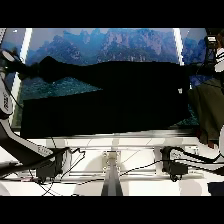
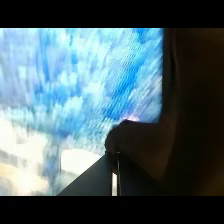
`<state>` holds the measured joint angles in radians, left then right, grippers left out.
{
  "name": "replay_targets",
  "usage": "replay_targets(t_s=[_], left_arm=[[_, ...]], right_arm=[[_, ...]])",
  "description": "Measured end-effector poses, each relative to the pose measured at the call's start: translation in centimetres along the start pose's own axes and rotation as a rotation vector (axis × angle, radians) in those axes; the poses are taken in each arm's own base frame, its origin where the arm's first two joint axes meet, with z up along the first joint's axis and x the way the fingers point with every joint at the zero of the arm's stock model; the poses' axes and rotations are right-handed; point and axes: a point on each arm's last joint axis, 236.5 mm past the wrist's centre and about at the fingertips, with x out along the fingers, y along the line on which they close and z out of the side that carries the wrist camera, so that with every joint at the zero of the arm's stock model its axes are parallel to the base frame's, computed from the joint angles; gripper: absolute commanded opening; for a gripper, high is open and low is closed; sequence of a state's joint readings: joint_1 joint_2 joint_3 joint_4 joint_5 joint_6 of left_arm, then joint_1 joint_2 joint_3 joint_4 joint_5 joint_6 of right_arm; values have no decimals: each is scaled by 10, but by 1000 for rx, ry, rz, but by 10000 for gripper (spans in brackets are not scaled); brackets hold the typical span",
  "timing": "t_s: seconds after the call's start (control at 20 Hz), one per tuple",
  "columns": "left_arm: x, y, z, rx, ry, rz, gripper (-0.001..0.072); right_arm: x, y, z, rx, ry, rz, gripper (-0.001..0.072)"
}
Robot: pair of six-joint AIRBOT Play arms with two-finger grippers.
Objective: Fold the clothes and pants, and hang the long-sleeved shirts on hangers.
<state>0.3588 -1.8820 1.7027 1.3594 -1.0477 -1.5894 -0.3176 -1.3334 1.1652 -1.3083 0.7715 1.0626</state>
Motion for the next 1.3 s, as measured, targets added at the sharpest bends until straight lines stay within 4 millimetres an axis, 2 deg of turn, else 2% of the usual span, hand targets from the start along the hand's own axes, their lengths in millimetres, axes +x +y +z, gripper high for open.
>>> replay_targets(t_s=[0.1, 0.2, 0.35, 0.4, 0.55, 0.65, 0.75, 0.95, 1.0, 1.05, 1.1, 1.2, 1.3], left_arm=[[-32, -9, 36, 18, -114, -11, 10], [-84, -22, 82, 38, -289, -30, 10], [-159, -33, 127, 64, -510, -35, 9], [-179, -34, 135, 77, -560, -25, 10], [-210, -27, 141, 113, -613, 37, 9], [-207, -15, 131, 132, -565, 93, 9], [-190, 3, 106, 162, -449, 166, 9], [-119, 56, 4, 233, -24, 291, 11], [-103, 67, -24, 241, 77, 303, 115], [-91, 77, -49, 243, 160, 312, 461], [-82, 84, -67, 244, 218, 319, 720], [-71, 91, -84, 223, 259, 327, 697], [-65, 90, -76, 198, 210, 328, 697]], right_arm=[[0, -5, 8, -1, -33, -20, 20], [-1, -11, 18, 1, -77, -44, 20], [-2, -16, 28, 14, -121, -68, 20], [-3, -18, 30, 17, -130, -73, 20], [-3, -19, 33, 22, -143, -80, 20], [-3, -20, 34, 23, -147, -82, 20], [-3, -20, 34, 24, -144, -81, 20], [-3, -18, 30, 24, -126, -73, 20], [-2, -17, 29, 23, -123, -72, 20], [-2, -17, 28, 23, -118, -69, 20], [-2, -17, 28, 22, -118, -69, 20], [-2, -17, 26, 20, -112, -69, 20], [-2, -16, 26, 18, -110, -69, 20]])
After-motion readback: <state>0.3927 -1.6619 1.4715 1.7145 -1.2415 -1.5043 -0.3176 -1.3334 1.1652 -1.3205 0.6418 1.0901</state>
